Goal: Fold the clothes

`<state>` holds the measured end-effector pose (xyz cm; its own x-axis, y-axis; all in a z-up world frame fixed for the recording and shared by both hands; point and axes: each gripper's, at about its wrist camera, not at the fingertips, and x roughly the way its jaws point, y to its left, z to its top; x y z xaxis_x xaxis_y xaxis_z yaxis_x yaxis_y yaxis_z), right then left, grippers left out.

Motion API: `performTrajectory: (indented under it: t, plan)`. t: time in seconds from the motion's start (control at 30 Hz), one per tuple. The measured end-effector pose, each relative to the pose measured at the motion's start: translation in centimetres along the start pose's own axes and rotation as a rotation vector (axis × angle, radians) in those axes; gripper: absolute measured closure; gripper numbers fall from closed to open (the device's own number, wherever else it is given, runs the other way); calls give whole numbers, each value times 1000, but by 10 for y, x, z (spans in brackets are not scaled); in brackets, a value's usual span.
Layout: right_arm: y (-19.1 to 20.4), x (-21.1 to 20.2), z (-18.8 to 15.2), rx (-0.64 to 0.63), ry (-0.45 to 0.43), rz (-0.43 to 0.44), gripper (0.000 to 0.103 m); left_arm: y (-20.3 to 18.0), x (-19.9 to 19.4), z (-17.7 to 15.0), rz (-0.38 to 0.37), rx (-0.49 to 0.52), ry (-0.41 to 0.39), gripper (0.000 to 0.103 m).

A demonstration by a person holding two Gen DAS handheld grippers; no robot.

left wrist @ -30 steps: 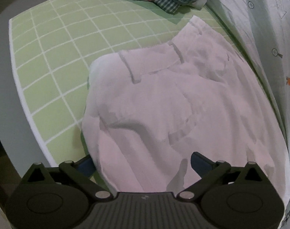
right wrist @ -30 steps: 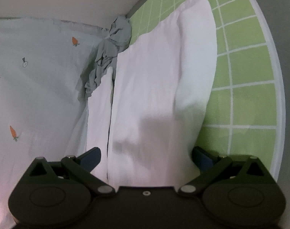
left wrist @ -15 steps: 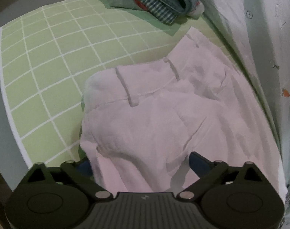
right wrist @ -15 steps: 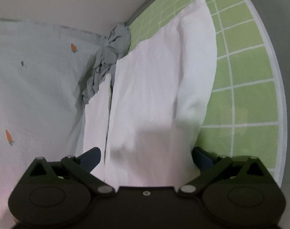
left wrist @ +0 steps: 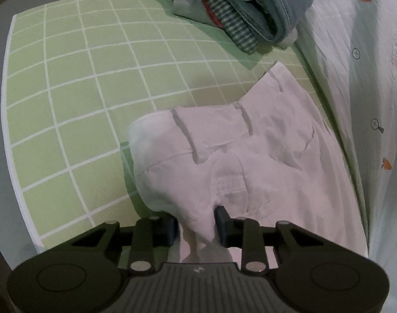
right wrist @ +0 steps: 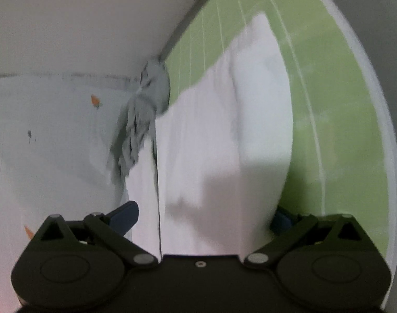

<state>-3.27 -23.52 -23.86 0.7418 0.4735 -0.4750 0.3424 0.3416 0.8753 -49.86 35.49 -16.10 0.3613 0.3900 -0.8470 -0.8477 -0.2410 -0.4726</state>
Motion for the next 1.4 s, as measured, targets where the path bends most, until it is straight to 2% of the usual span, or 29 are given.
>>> performTrajectory:
  t: [0.2,0.23,0.3,0.37,0.4,0.47,0.5,0.57,0.77,1.0,1.17,1.4]
  plan:
    - [3,11,33,-16,-43,-8,1,-2,2,-2,8,18,-8,72]
    - [5,13,34,-25,-37,-24,2,-3,1,-2,8,24,-9,74]
    - [8,15,35,-44,-25,-54,17,-5,1,-2,6,35,-14,79]
    - [11,18,36,-63,-13,-85,49,-6,-1,-3,2,35,-20,83]
    - [13,19,37,-72,-7,-100,56,-6,-2,-3,1,30,-24,83]
    - [15,19,37,-99,5,-130,83,-5,-5,-4,-2,20,-33,85]
    - [15,17,37,-116,11,-144,91,-5,-6,-4,-3,17,-38,86]
    - [16,14,36,-150,23,-173,98,-6,-11,-5,5,21,-54,87]
    - [32,-10,31,-290,-11,-247,99,-9,-22,-8,41,55,-78,89]
    - [43,-46,28,-349,-21,-236,99,9,-48,-9,60,38,-101,90]
    - [47,-78,24,-388,-14,-243,99,22,-75,-18,131,81,-131,90]
    - [55,-105,21,-421,19,-246,99,55,-108,-30,213,33,-136,90]
